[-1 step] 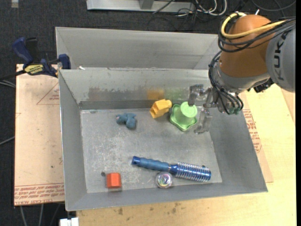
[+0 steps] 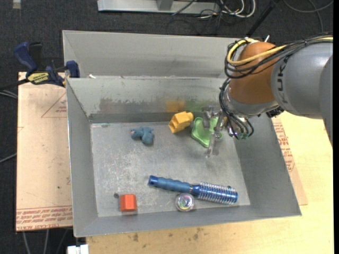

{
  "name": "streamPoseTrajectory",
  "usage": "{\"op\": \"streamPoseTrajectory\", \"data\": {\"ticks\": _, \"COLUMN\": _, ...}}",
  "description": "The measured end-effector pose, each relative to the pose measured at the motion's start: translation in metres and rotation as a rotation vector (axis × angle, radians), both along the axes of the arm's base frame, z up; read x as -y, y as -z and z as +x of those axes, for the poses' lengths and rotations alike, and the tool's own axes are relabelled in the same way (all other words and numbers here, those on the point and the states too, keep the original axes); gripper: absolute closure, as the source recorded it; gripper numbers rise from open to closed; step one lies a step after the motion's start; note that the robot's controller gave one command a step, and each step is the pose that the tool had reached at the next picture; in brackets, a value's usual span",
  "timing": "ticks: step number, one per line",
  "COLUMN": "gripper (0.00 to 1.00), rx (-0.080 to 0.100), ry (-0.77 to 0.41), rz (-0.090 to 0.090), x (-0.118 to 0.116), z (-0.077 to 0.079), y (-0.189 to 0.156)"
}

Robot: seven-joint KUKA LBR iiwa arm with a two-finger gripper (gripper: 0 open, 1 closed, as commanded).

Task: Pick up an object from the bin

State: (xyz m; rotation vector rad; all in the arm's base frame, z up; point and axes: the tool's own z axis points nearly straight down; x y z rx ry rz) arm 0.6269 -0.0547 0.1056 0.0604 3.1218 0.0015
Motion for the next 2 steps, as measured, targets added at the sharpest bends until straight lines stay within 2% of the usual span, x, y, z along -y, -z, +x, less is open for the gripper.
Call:
{"op": "streamPoseTrajectory", "data": {"ticks": 1, "gripper": 0.0, "rx": 0.01, "ry": 0.063, "rz": 0.001, "x": -0.004, "z": 0.017, "y": 0.016}}
{"op": "streamPoseTrajectory", "data": {"ticks": 2, "gripper": 0.0, "rx": -0.015, "ry": 0.157, "rz": 0.003, "x": 0.0, "z": 0.028, "y": 0.035}}
